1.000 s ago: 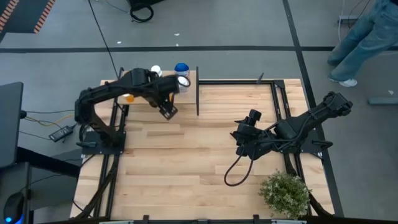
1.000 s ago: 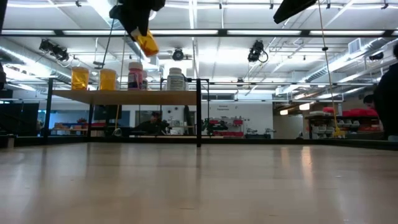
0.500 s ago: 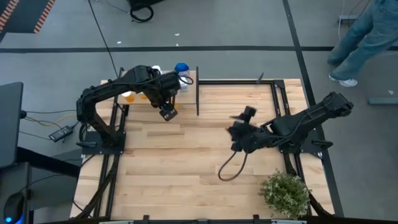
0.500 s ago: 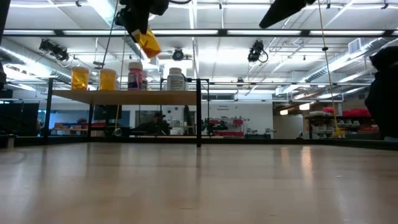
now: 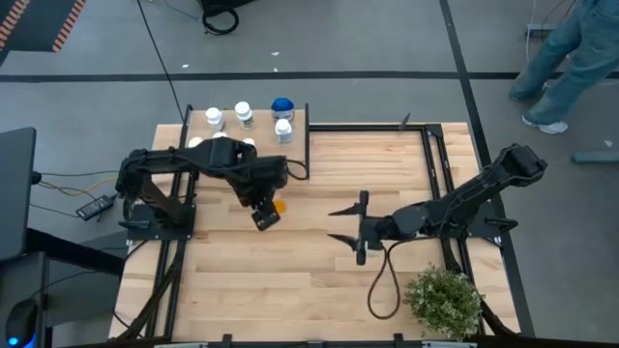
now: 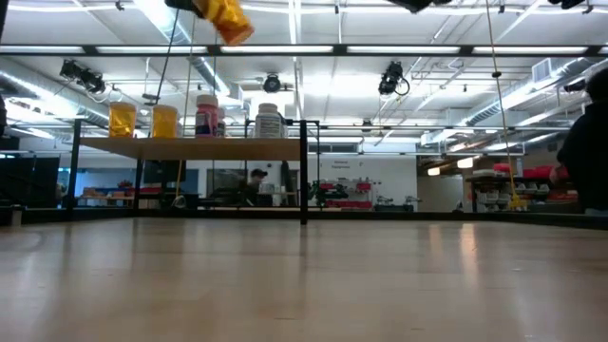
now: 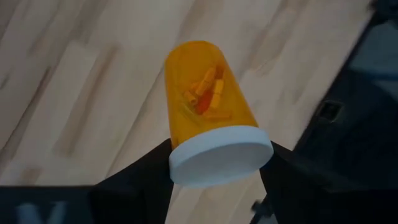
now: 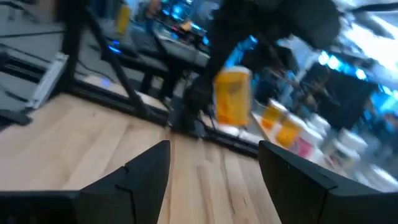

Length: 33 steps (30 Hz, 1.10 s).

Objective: Pick and place medicine bottles onto shelf by color
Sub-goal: Put the orange pill bottle on the shelf

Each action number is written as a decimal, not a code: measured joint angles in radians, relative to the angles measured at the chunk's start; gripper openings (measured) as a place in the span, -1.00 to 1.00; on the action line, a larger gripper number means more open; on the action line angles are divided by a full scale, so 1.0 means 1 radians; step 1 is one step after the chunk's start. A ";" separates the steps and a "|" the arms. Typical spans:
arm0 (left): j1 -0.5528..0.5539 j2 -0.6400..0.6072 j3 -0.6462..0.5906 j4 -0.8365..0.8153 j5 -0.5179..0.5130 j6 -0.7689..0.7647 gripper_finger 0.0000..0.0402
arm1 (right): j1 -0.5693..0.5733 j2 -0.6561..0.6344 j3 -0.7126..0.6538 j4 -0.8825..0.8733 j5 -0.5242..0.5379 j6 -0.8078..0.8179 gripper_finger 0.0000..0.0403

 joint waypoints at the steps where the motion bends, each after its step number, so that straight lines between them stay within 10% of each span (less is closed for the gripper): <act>1: -0.010 0.000 0.000 0.034 0.000 -0.002 0.08 | 0.000 0.022 0.010 0.006 -0.013 -0.024 0.25; 12: -0.036 0.006 -0.001 0.096 -0.008 -0.035 0.09 | 0.000 0.303 0.239 0.023 0.060 -0.200 0.41; 33: -0.055 0.010 -0.001 0.185 0.018 -0.032 0.10 | -0.137 0.316 0.309 -0.011 -0.011 -0.085 0.72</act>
